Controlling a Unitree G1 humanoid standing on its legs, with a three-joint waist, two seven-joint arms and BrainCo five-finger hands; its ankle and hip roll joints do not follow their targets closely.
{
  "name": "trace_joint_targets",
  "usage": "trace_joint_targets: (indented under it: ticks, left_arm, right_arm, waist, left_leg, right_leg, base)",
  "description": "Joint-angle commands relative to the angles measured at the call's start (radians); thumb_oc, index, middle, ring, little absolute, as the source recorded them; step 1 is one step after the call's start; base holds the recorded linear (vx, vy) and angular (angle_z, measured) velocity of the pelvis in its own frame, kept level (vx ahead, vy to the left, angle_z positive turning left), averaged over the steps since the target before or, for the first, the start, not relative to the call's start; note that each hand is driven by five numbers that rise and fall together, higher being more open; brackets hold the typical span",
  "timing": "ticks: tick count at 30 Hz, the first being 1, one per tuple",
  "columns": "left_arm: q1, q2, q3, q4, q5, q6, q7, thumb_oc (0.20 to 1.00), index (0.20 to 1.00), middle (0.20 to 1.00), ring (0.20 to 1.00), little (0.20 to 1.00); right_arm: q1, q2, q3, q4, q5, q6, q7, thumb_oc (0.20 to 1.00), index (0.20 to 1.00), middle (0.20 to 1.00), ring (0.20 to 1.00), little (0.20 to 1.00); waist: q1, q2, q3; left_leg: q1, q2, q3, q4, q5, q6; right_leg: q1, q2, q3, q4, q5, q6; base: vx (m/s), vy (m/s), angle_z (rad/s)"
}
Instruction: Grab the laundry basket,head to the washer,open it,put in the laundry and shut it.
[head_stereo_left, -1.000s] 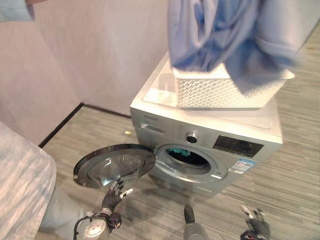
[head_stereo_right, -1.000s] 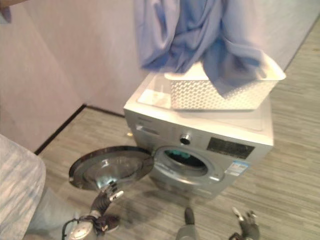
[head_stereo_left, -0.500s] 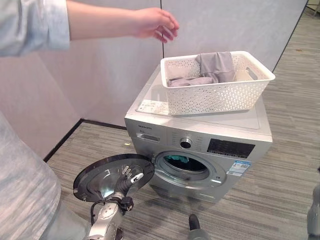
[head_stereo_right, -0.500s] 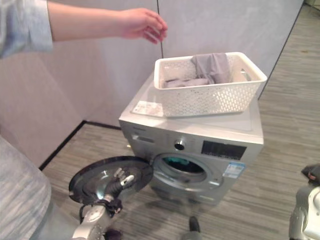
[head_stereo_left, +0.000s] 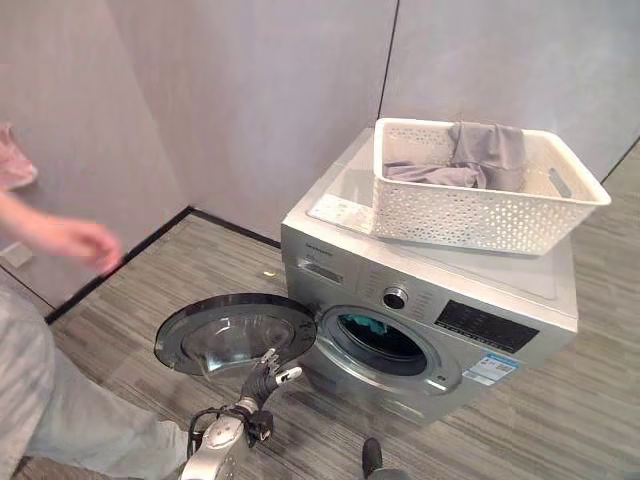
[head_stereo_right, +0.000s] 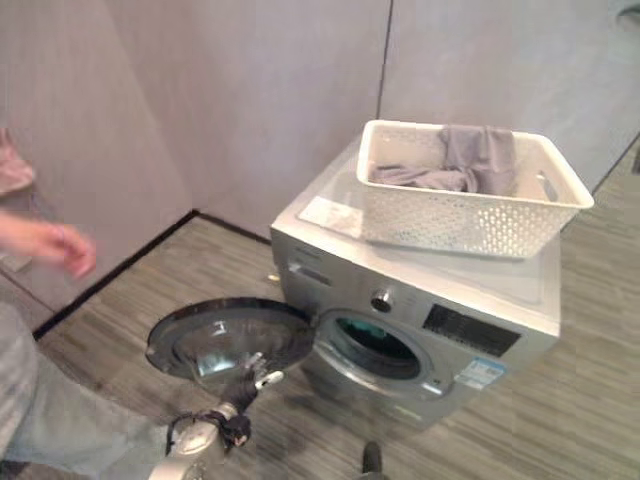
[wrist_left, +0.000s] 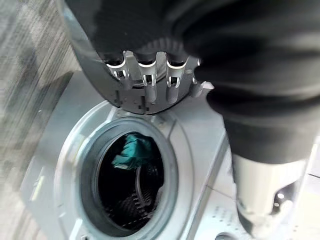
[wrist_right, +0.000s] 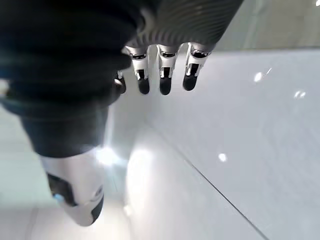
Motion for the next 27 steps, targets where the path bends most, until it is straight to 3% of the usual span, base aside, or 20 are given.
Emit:
trace_joint_targets:
  ticks: [1, 4, 8, 12, 16, 17, 20, 23, 27]
  left_arm:
    - [-0.054, 0.074, -0.007, -0.013, -0.02, -0.028, -0.032, 1.0, 1.0, 1.0, 1.0, 1.0]
    - [-0.067, 0.082, -0.007, 0.001, -0.032, -0.013, -0.035, 1.0, 1.0, 1.0, 1.0, 1.0]
    - [-0.058, 0.082, -0.003, 0.007, -0.028, -0.009, -0.048, 1.0, 1.0, 1.0, 1.0, 1.0]
    - [-0.054, 0.086, 0.0, 0.02, -0.017, -0.014, -0.063, 1.0, 1.0, 1.0, 1.0, 1.0]
    - [-0.049, 0.084, 0.004, 0.025, -0.007, -0.025, -0.073, 1.0, 1.0, 1.0, 1.0, 1.0]
    - [-0.038, 0.082, 0.012, 0.025, -0.005, -0.033, -0.084, 1.0, 1.0, 1.0, 1.0, 1.0]
    - [-0.025, 0.08, 0.012, 0.018, -0.006, -0.042, -0.101, 1.0, 1.0, 1.0, 1.0, 1.0]
    - [-0.024, 0.073, 0.007, 0.026, -0.003, -0.052, -0.11, 1.0, 1.0, 1.0, 1.0, 1.0]
    - [-0.022, 0.067, 0.005, 0.026, -0.011, -0.058, -0.112, 1.0, 1.0, 1.0, 1.0, 1.0]
  right_arm:
    - [-0.334, -0.033, 0.283, 0.207, 0.043, 0.122, 0.134, 1.0, 1.0, 1.0, 1.0, 1.0]
    - [-0.683, 0.01, 0.618, 0.46, 0.049, 0.21, 0.216, 1.0, 1.0, 1.0, 1.0, 1.0]
    - [-0.802, 0.064, 0.783, 0.635, -0.006, 0.263, 0.319, 1.0, 1.0, 1.0, 1.0, 1.0]
    - [-0.827, 0.068, 0.857, 0.755, -0.04, 0.274, 0.396, 1.0, 1.0, 1.0, 1.0, 1.0]
    - [-0.822, 0.004, 0.927, 0.716, -0.07, 0.263, 0.45, 1.0, 1.0, 1.0, 1.0, 1.0]
    - [-0.789, -0.097, 0.988, 0.621, -0.076, 0.247, 0.494, 1.0, 1.0, 1.0, 1.0, 1.0]
    - [-0.731, -0.207, 1.033, 0.559, -0.086, 0.236, 0.536, 1.0, 1.0, 1.0, 1.0, 1.0]
    - [-0.628, -0.266, 1.011, 0.529, -0.091, 0.224, 0.576, 1.0, 1.0, 1.0, 1.0, 1.0]
    - [-0.492, -0.231, 0.924, 0.526, -0.095, 0.226, 0.604, 1.0, 1.0, 1.0, 1.0, 1.0]
  waist:
    - [0.024, -0.042, 0.01]
    - [0.013, -0.05, 0.007]
    - [0.006, -0.051, -0.001]
    - [0.007, -0.052, -0.005]
    - [0.003, -0.055, -0.007]
    - [-0.004, -0.06, -0.007]
    - [-0.005, -0.066, -0.006]
    - [-0.004, -0.07, -0.003]
    - [0.006, -0.072, 0.003]
  left_leg:
    - [-0.046, 0.062, -0.107, 0.096, -0.106, 0.0]
    - [-0.046, 0.08, -0.111, 0.093, -0.097, -0.011]
    - [-0.041, 0.095, -0.118, 0.082, -0.085, -0.019]
    - [-0.04, 0.106, -0.13, 0.072, -0.074, -0.027]
    - [-0.039, 0.112, -0.137, 0.065, -0.067, -0.032]
    - [-0.041, 0.116, -0.141, 0.06, -0.061, -0.038]
    - [-0.042, 0.122, -0.147, 0.055, -0.057, -0.043]
    - [-0.037, 0.126, -0.147, 0.049, -0.054, -0.048]
    - [-0.033, 0.134, -0.142, 0.049, -0.052, -0.052]
  right_leg:
    - [0.035, -0.027, 0.0, 0.044, -0.115, 0.036]
    - [0.04, -0.013, -0.001, 0.05, -0.125, 0.025]
    - [0.049, 0.003, -0.003, 0.052, -0.138, 0.017]
    - [0.056, 0.013, -0.01, 0.054, -0.149, 0.012]
    - [0.06, 0.017, -0.017, 0.056, -0.156, 0.01]
    - [0.062, 0.02, -0.023, 0.057, -0.161, 0.009]
    - [0.067, 0.023, -0.032, 0.059, -0.166, 0.008]
    - [0.073, 0.027, -0.035, 0.058, -0.173, 0.006]
    - [0.078, 0.035, -0.034, 0.05, -0.178, 0.004]
  base:
    - [0.01, -0.055, 0.24]
    - [0.03, -0.044, 0.14]
    - [0.04, -0.032, 0.14]
    - [0.04, -0.032, 0.07]
    - [0.01, -0.011, 0.02]
    - [0.03, -0.024, 0.13]
    - [0.02, -0.032, 0.19]
    - [0.01, -0.024, 0.01]
    - [0.01, -0.04, -0.03]
